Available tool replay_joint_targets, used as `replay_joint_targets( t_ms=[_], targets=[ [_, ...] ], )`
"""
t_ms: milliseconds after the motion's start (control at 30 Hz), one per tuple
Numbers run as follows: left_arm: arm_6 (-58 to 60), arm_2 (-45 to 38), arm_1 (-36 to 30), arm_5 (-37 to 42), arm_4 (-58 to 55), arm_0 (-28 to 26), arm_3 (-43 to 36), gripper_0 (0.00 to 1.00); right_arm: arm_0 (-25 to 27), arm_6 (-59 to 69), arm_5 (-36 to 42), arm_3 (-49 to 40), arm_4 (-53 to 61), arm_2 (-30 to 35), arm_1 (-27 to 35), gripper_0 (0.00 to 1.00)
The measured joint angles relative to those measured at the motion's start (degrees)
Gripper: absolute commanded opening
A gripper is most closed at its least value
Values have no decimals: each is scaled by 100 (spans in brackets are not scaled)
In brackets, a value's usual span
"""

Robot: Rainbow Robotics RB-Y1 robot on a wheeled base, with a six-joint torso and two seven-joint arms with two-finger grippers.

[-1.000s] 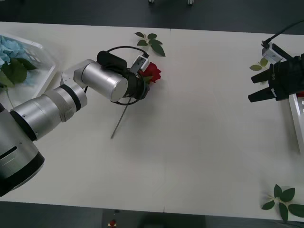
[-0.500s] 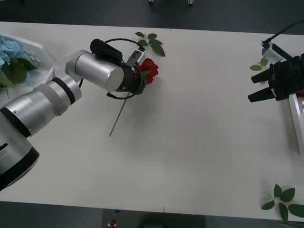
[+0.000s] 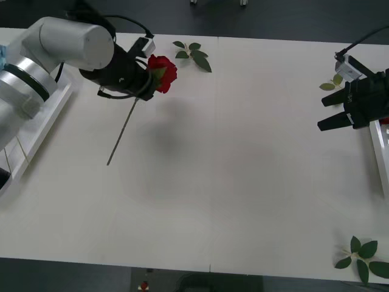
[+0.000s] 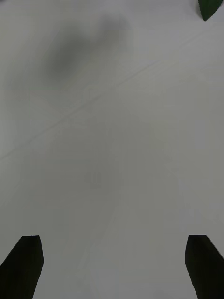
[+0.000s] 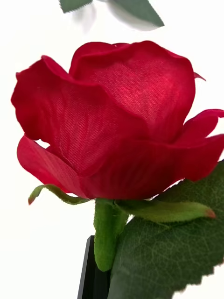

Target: Put the red flowers into the right box and the blue flowers into the left box

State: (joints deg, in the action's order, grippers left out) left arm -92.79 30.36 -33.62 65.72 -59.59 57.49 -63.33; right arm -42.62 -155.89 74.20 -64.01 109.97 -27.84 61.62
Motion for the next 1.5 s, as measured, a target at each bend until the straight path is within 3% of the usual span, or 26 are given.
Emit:
replay_joint_targets(
  t_ms=[433,633,800,1133,1300,1500],
  targets=[
    [-2126,-2488,-516,2326,-728,-79,0,0,0,0,0,0,0,0,0,88],
    [-3049,-4002,-514,2791,-1086,-474,0,0,0,0,0,0,0,0,0,88],
    [-3355,-4760,-512,2849,-1840,-767,0,0,0,0,0,0,0,0,0,89],
    [-3620,-5075,-474,2461,-3957,-1257,1,0,17,0,3,3,-2,-11,-14,89],
    [-4458,-4680,-470,1826,-5302,-1661,-3,0,508,0,-114,160,160,-163,-487,89],
    [-4963,-4131,-366,1430,-6096,-1957,-3,0,1230,0,-86,364,424,923,-1201,89]
  ],
)
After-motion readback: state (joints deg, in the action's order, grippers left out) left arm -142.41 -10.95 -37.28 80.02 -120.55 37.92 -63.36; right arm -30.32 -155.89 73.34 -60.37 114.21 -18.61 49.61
